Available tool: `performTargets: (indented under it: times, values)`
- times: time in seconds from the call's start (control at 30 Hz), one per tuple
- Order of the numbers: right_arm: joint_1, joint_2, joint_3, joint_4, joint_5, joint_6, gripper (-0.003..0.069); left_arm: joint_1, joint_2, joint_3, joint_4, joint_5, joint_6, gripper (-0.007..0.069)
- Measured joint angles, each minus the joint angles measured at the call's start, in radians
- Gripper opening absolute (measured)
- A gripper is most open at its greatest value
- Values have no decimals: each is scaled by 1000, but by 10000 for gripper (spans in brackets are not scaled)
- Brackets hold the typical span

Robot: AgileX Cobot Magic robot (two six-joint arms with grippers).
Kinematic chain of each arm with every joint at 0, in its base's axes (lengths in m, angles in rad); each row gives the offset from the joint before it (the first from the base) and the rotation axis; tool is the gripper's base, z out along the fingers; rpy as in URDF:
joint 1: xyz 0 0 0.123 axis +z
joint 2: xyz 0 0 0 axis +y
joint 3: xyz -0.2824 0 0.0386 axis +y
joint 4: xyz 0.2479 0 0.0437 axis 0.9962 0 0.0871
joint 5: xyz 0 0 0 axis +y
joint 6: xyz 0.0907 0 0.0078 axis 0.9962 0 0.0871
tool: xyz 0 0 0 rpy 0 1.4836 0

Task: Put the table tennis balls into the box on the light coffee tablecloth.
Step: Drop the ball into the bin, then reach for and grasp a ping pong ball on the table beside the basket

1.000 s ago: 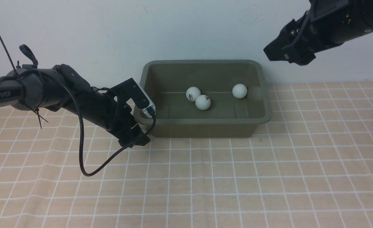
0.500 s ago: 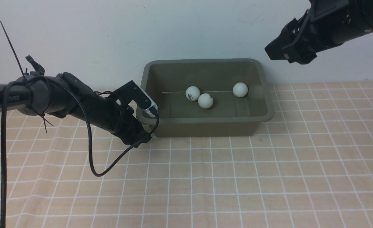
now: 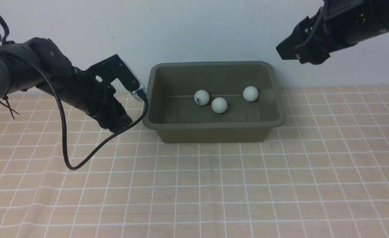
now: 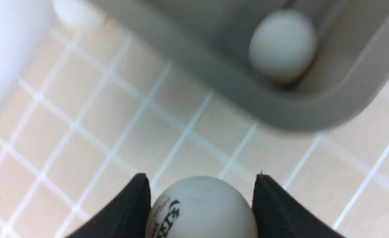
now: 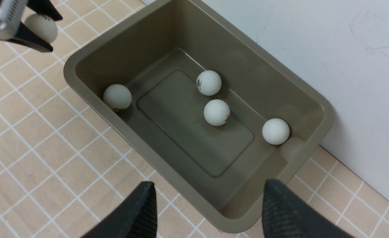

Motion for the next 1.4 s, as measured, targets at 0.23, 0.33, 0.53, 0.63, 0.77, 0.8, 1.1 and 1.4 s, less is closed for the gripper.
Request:
performTargets:
  times: [0.23,0.33,0.53,0.63,0.77,0.8,1.1,1.4]
  values:
    - [0,0,0,0,-5,0,399,-47,33,-10,-489,-27,431,320]
    - [0,0,0,0,-5,0,399,-60,77,-40,-670,-52,573,320]
    - [0,0,0,0,-5,0,399,-64,170,-99,-857,-82,713,332]
    - [0,0,0,0,-5,0,399,-65,176,-105,-899,-108,699,447]
    - [0,0,0,0,-7,0,399,-65,176,-107,-904,-144,691,556]
    - [0,0,0,0,-8,0,399,-65,173,-107,-904,-174,690,576]
    - [0,0,0,-3,11,2,399,-29,101,-107,-951,-439,565,507]
    - [0,0,0,-5,16,2,399,61,114,-104,-916,-443,384,398]
